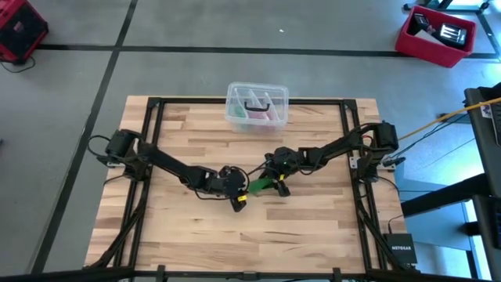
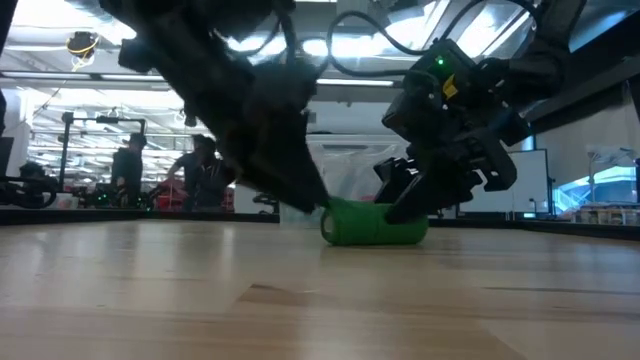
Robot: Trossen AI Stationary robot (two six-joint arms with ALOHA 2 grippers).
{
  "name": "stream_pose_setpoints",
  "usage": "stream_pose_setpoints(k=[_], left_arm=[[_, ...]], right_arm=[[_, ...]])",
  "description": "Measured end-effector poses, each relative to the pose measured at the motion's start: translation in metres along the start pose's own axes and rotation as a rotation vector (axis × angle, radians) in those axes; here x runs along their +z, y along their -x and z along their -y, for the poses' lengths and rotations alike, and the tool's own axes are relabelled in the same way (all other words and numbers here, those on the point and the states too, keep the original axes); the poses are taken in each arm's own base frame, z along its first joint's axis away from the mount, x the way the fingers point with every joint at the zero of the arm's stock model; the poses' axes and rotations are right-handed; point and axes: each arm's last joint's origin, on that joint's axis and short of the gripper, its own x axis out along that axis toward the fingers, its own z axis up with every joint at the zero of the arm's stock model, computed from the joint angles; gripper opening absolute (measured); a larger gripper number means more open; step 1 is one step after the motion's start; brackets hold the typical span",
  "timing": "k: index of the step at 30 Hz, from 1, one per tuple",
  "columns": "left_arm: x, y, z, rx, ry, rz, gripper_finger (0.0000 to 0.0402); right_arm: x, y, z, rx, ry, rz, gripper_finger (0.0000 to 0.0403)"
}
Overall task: Roll bandage
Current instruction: Roll the green bandage
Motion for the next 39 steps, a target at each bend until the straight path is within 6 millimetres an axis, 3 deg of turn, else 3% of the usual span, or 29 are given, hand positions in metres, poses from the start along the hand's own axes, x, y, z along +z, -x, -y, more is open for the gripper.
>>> stream_pose_setpoints(k=[5,8,12,28,32,37,39], left_arm=[[0.019,0.013,0.002,-0.030,-0.018,0.105,0.0133],[0.025,0.010,-0.003,0.013,-0.028,0.152,0.0133],[0.019,0.001,-0.010,0.017,-0.024,0.090,0.0133],[0.008,-0.008,-0.010,-0.002,-0.021,0.042,0.0129],[0.008,-0.008,-0.010,0.000,-0.020,0.046,0.0094],[0.008,-0.008,-0.010,0.002,-0.023,0.048,0.0015],[0.008,-0.008,-0.010,0.010,-0.020,0.051,0.0008]], right_arm=[[0.000,0.000,0.000,0.000,-0.001,0.000,0.0215],[0.000,0.000,0.000,0.000,-0.002,0.000,0.0215],[-0.001,0.000,0.000,0.000,-0.011,-0.001,0.0215],[-0.001,0.000,0.000,-0.002,-0.013,-0.002,0.0215],[-0.001,0.000,0.000,-0.002,-0.013,-0.002,0.0215],[-0.001,0.000,0.000,-0.003,-0.013,-0.003,0.0215],[-0.001,0.000,0.000,-0.004,-0.010,-0.004,0.0215]])
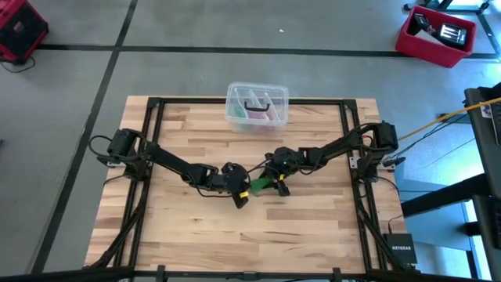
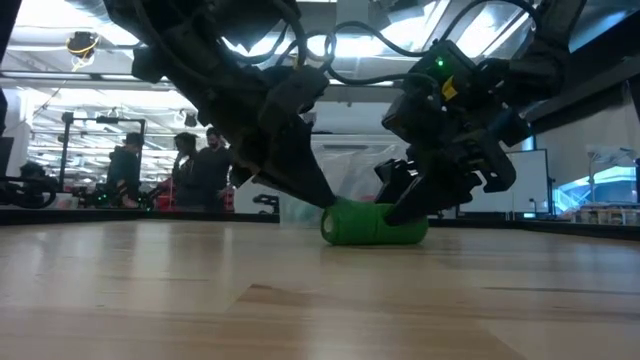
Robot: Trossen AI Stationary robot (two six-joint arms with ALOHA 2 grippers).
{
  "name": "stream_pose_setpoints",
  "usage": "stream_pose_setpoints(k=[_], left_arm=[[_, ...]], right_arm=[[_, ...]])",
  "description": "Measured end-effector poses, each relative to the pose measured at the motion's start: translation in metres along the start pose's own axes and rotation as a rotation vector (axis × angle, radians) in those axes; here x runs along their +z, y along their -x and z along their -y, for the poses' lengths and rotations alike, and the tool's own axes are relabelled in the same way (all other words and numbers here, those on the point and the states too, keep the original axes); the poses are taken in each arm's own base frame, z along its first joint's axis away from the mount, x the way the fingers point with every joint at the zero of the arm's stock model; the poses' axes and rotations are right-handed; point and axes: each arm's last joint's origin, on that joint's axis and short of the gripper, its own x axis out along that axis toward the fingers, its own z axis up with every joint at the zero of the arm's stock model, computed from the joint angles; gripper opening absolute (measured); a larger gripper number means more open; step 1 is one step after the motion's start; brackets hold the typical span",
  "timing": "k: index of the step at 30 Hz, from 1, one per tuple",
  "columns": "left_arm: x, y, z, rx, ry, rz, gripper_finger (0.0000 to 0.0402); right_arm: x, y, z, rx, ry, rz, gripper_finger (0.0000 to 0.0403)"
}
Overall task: Roll bandage
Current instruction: Roll the green bandage
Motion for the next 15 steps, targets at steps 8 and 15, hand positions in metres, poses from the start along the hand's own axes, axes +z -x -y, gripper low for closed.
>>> stream_pose_setpoints(k=[8,15], left_arm=[[-0.008,0.004,0.000,0.077,0.031,-0.039,0.0003],[-0.016,0.007,0.000,0.132,0.046,-0.083,0.0001]], right_arm=[[0.000,0.000,0.000,-0.001,0.026,-0.004,0.0193],[0.000,0.000,0.000,-0.005,0.032,-0.003,0.0168]])
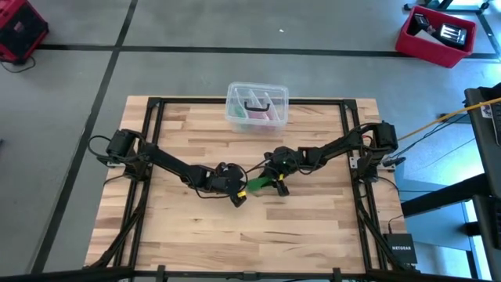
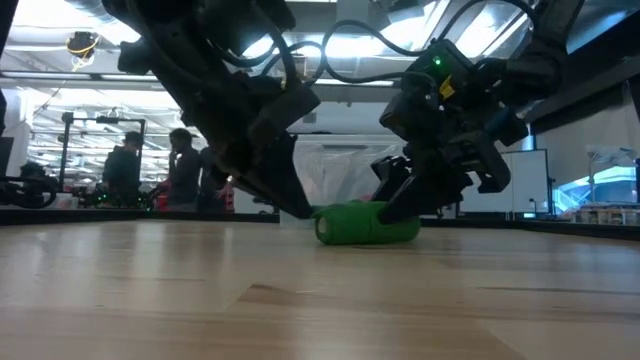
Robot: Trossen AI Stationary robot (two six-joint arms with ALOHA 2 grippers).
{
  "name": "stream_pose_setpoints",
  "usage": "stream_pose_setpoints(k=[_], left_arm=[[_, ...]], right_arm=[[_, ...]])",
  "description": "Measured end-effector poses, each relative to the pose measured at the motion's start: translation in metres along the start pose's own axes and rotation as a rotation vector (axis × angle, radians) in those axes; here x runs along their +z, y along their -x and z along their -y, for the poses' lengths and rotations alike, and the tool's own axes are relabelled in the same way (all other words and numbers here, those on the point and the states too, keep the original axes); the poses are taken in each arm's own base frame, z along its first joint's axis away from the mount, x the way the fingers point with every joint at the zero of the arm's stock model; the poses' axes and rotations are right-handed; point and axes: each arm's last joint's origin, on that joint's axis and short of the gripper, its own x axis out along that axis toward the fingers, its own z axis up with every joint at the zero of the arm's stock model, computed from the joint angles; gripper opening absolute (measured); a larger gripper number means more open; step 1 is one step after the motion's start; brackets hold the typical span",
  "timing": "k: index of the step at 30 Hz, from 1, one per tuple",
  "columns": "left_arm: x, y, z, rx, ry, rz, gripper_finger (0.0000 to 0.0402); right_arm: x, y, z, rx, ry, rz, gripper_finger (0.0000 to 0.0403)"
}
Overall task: Roll bandage
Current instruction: Roll the green bandage
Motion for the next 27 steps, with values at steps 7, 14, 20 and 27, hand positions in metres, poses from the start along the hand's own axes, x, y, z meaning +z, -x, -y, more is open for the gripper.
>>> stream_pose_setpoints(k=[7,14,20,27], left_arm=[[-0.005,0.001,-0.003,0.034,-0.024,-0.035,0.0000],[-0.013,0.002,-0.012,0.131,-0.085,-0.097,0.0001],[-0.006,0.000,-0.004,0.042,-0.067,-0.026,0.0005],[0.021,0.011,0.007,-0.059,-0.088,0.053,0.0038]], right_arm=[[0.000,0.000,0.000,-0.005,0.001,-0.001,0.0168],[-0.001,0.001,0.000,-0.004,0.002,-0.007,0.0168],[-0.001,0.000,0.000,-0.005,0.002,-0.005,0.0169],[0.000,0.000,0.000,-0.006,0.002,-0.005,0.0171]])
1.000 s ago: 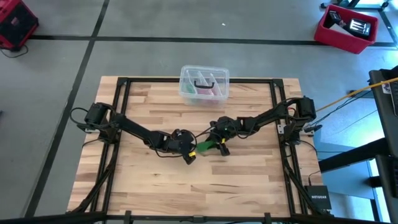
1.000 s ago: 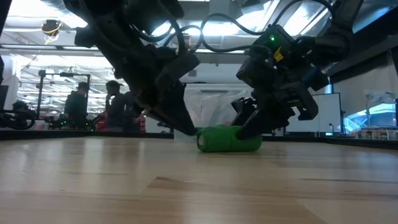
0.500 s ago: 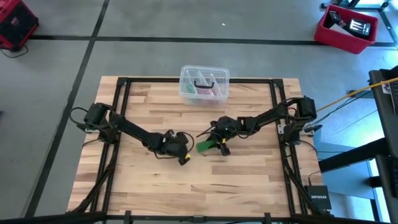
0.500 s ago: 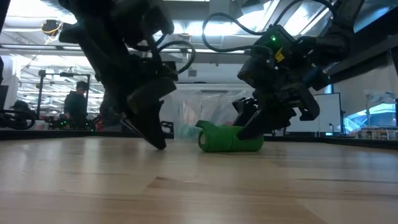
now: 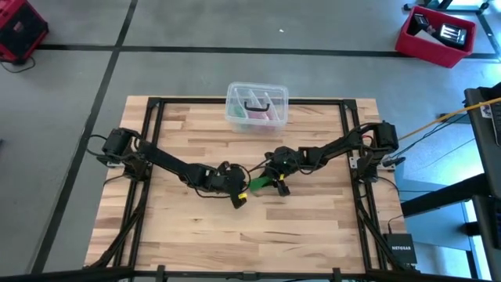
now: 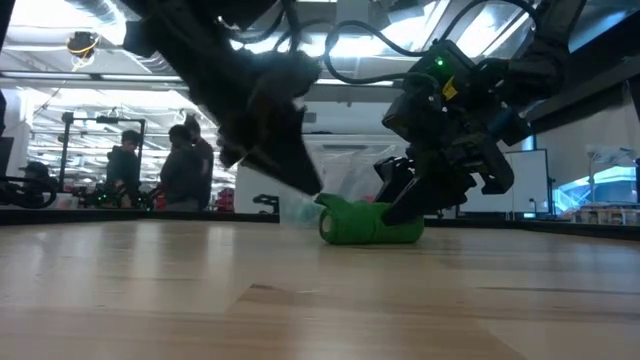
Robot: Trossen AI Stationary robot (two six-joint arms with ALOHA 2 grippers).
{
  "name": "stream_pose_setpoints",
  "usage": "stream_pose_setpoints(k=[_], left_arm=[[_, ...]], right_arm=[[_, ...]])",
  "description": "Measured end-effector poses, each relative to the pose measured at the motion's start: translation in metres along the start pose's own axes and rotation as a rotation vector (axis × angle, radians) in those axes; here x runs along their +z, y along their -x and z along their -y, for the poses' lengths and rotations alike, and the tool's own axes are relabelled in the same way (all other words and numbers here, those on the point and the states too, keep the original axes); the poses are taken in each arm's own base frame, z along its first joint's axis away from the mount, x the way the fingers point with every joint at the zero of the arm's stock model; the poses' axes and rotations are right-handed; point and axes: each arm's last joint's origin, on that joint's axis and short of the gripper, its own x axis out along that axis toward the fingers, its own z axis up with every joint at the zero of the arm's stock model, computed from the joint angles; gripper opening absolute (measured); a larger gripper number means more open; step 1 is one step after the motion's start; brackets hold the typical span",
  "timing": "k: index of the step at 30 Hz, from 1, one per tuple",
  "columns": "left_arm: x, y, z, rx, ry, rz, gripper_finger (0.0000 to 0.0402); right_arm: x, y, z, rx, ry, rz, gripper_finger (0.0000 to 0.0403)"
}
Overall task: Roll bandage
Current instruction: Roll the green bandage
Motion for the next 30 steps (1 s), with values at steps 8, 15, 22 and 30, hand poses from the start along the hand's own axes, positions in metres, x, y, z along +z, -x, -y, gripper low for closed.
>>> stream_pose_setpoints(k=[8,15,22,30], left_arm=[[0.000,-0.002,-0.005,0.025,-0.116,-0.024,0.0104],[-0.003,-0.008,-0.003,0.016,-0.192,-0.015,0.0131],[-0.005,-0.011,-0.001,-0.028,-0.212,-0.035,0.0131],[0.015,-0.002,0.003,-0.018,-0.250,0.085,0.0131]], right_arm=[[0.000,0.000,0.000,0.000,-0.005,0.000,0.0171],[0.000,0.000,0.000,-0.001,-0.006,0.002,0.0172],[0.000,0.000,0.000,0.000,-0.009,0.001,0.0172],[0.000,0.000,0.000,-0.002,-0.008,0.005,0.0172]])
